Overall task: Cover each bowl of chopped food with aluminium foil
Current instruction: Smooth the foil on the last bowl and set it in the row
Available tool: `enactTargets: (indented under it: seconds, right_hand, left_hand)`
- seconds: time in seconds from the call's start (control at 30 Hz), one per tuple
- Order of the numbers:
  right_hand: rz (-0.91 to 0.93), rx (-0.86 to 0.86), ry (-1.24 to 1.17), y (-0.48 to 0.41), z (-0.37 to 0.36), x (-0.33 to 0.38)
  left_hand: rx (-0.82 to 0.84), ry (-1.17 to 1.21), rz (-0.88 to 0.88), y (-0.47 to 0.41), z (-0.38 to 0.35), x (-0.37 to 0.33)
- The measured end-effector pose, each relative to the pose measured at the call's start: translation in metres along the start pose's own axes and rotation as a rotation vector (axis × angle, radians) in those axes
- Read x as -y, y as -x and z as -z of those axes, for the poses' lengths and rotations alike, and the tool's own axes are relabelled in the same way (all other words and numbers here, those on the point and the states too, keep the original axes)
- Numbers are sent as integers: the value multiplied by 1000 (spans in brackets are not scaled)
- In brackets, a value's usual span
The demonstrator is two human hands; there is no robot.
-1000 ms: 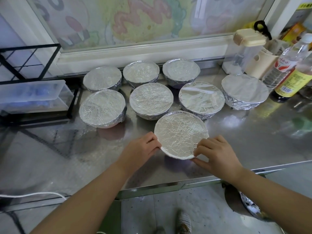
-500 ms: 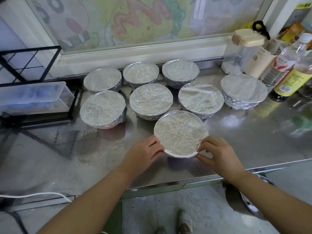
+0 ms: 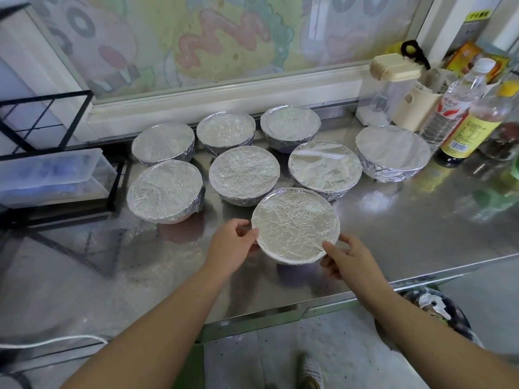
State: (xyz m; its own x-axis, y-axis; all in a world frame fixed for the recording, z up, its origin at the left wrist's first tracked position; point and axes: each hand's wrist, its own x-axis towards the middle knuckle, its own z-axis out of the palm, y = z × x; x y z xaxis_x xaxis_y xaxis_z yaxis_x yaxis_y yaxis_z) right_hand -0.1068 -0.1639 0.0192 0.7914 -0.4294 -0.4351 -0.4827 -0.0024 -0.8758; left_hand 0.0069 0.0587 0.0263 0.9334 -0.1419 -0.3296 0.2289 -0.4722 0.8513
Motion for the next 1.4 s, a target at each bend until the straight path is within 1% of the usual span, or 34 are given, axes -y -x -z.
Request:
enactTargets:
  seconds: [0.07,0.33,0.43,0.57,0.7,0.83,0.97,1.17,1.3,1.4]
  right_hand:
    - [33,-27,44,-1,-3,1]
    - [38,-61,175,2,-2,5]
    - [62,-84,175,17,6,14]
    - [148,-129,70,29,21,45]
    - [255,-190,-6,14,36,94]
    - [343,-233,-28,-23,58,149]
    - [384,-258,35,-83,85,197]
    - [282,-298,193,-197,123,228]
    - [212,-271,324,-258,138,229]
    - [176,-234,375,-292,144,223]
  left_hand:
    - [23,-15,-8,-1,1,0]
    - [33,5,-18,8,0,-8]
    - [57,65,-42,20,2,-15]
    - [65,108,-174,29,11,-57]
    - [44,111,-286,9,16,-113]
    - [38,138,-321,-34,6,-168]
    - [45,159,-303,-100,-20,-215]
    - [47,112,-245,-199,-80,-261]
    - [87,20,-190,-254,-117,-266]
    - [94,-64,-139,-281,-134,-265]
